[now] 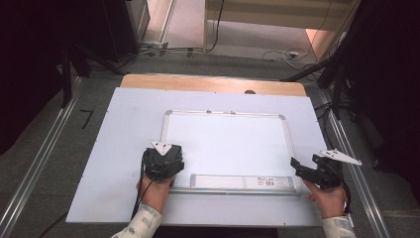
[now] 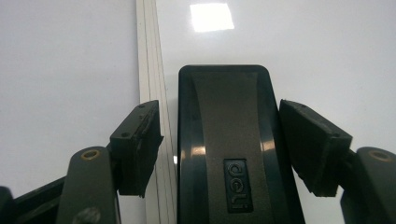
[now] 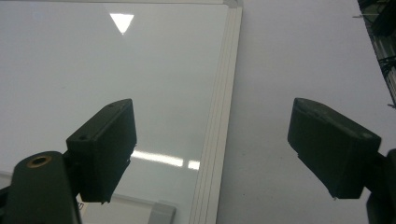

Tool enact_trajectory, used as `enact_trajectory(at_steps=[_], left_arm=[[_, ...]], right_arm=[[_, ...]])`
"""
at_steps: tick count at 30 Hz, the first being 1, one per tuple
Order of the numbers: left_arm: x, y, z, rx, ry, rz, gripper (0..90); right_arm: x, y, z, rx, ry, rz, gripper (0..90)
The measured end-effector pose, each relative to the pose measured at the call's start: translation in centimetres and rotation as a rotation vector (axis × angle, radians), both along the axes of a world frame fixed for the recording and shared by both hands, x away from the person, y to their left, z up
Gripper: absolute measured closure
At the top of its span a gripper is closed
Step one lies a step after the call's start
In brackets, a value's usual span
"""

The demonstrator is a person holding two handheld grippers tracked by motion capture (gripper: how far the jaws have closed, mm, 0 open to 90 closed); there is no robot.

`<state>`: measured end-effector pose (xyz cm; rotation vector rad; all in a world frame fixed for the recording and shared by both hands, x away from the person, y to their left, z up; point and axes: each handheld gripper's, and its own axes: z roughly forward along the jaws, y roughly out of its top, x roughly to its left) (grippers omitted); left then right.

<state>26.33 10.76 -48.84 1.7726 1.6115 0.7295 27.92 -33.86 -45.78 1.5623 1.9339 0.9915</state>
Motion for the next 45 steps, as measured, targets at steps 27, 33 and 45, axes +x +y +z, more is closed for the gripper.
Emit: enact_trajectory(at_steps=[27,33,45], left_arm=[[1.4,-1.5,1.9,-0.032,0.019,-0.145,73.6],[1.7,-1.9,2.0,0.019,0.023,-0.154,77.1],[1.7,-3.0,0.9,0.050,0.055,-0.187,76.7]], right_arm=[[0.0,0.1,-0.1,-0.003,0.004,-0.004,14.2],[0.0,0.0,-0.1,-0.002,0.012,-0.005,14.2],[-0.1,0.0,-0.1,0.000,0.008,-0.002,14.2]])
